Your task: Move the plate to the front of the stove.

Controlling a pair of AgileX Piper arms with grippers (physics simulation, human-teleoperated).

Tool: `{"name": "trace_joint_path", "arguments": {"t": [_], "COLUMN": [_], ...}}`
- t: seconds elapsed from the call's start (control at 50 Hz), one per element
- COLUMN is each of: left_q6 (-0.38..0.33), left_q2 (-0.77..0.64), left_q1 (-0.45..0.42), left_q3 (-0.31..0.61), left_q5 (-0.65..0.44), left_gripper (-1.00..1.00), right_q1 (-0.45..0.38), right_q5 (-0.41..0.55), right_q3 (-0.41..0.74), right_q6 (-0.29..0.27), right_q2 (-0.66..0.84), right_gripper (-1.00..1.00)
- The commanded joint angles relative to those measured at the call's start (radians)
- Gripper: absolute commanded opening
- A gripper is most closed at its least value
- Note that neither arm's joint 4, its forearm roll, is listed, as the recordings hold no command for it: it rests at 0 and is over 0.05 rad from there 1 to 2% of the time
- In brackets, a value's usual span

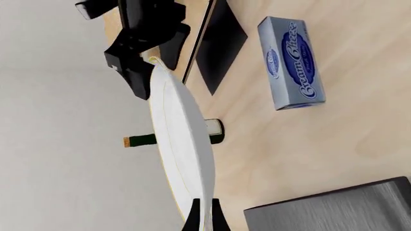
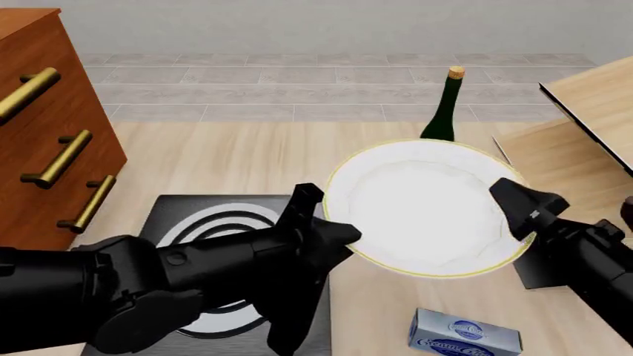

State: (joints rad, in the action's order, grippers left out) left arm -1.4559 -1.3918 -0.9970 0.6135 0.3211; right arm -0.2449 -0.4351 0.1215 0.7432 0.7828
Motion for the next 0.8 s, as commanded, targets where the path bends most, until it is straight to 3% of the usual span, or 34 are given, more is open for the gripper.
{"name": "trace_joint_path", "arguments": {"t": [0.02, 0.16, 0.38, 0.4, 0.8], "left_q6": [-0.007, -0.006, -0.010, -0.009, -0.016], "left_q2": [0.009, 0.008, 0.006, 0.006, 0.007], "left_q1": [-0.001, -0.003, -0.003, -0.003, -0.004], "left_q3": [0.007, 0.007, 0.005, 0.005, -0.003], "left_q5": [0.004, 0.004, 0.008, 0.008, 0.016], "left_gripper": [-1.00, -1.00, -1.00, -1.00, -1.00], "right_q1": [-0.026, -0.048, -0.058, -0.055, -0.066], "right_q5": [-0.118, -0.166, -0.131, -0.120, -0.093], "right_q3": [-0.022, -0.031, -0.024, -0.022, -0.021], "right_q6": [0.010, 0.015, 0.015, 0.011, 0.020], "right_q2": [0.114, 0.161, 0.109, 0.101, 0.056], "right_gripper": [1.00, 1.00, 1.00, -1.00, -1.00]}}
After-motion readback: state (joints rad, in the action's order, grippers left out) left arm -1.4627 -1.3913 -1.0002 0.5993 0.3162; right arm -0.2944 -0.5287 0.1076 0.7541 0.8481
